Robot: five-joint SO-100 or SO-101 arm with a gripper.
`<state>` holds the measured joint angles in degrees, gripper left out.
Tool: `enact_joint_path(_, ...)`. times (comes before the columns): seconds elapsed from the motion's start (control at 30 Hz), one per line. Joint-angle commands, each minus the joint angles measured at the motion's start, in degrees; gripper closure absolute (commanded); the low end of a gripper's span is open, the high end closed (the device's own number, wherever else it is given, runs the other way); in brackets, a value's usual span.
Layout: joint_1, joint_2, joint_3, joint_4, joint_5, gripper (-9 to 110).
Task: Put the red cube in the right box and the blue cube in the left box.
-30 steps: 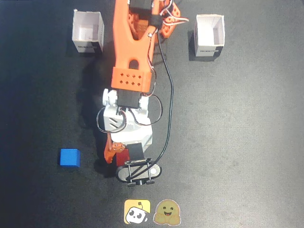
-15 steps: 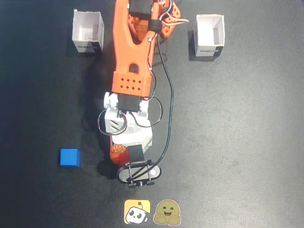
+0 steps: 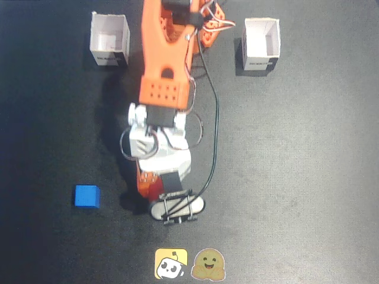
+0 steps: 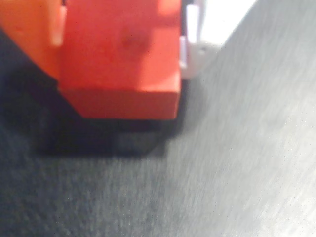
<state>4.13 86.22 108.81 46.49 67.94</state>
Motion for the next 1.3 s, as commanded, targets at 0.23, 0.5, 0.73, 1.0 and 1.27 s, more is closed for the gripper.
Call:
enact_joint_path(0.23,1.5,13.5,-0.4,10.0,0.4,89)
enact_joint_path(0.5,11.2,29.4,7.9,17.3,2.2,89)
enact_joint_path(0.73,19.6,38.6,10.6,24.5,2.8,89)
enact_joint_path(1.0,27.5,48.1,12.4,33.0,3.3,89)
enact_joint_path(1.27,35.2,58.0,17.0,38.3,4.8,89)
